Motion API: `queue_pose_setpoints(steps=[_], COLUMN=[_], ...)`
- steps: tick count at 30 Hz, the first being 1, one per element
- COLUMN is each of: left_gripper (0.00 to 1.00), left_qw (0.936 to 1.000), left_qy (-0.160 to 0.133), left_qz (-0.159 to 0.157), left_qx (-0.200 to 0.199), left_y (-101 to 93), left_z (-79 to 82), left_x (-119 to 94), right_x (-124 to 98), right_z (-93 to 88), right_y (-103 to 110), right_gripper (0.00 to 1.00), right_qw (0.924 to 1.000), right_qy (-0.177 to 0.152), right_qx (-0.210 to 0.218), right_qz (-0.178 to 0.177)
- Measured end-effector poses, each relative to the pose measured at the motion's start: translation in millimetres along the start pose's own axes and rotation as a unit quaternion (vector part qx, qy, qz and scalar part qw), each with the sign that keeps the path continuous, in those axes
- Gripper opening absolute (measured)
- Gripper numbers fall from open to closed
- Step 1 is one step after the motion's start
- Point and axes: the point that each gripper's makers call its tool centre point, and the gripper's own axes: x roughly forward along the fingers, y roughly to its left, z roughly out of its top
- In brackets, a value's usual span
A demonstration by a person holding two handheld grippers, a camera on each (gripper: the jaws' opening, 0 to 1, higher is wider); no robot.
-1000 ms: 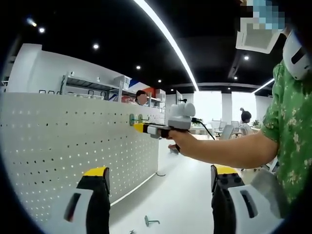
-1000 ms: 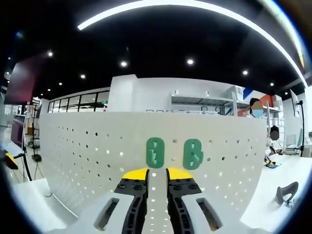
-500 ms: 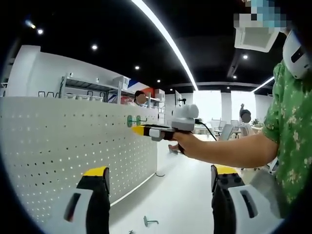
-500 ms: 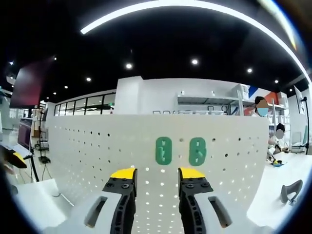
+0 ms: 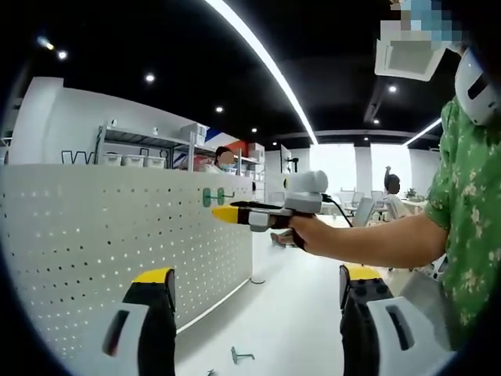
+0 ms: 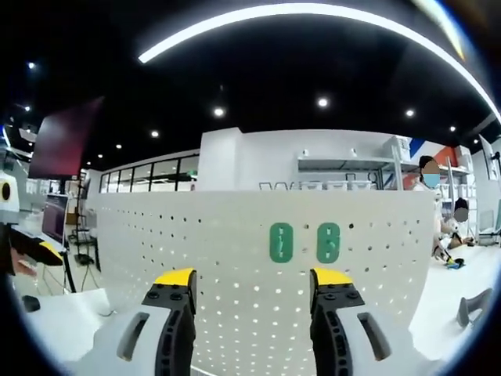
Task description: Insert the hook assembly into the mounting plate slot until the hook locks in place.
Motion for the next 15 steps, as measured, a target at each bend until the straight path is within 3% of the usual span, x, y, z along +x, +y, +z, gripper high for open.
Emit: queue_pose_setpoints(steps=[5,15], left_gripper=[0.89,0.89], left_qw=[1.0,0.9999], left_qy=[0.001,0.007], left_qz=[0.001,0.007], left_qx=[0.003,0.01], left_y=[-2.0,-6.5], left_z=[1.3,1.7], left_x=[-2.2,-10.9], right_x=[-3.6,-20.6], right_z=[0.1,2.6], right_y=[2.2,9.2], right_gripper=[0.7,0.72], right_qw=[1.0,0.9998], right_qy=[-0.001,0.0], right_qx=[0.0,-0.007], right_qz=[0.006,0.02])
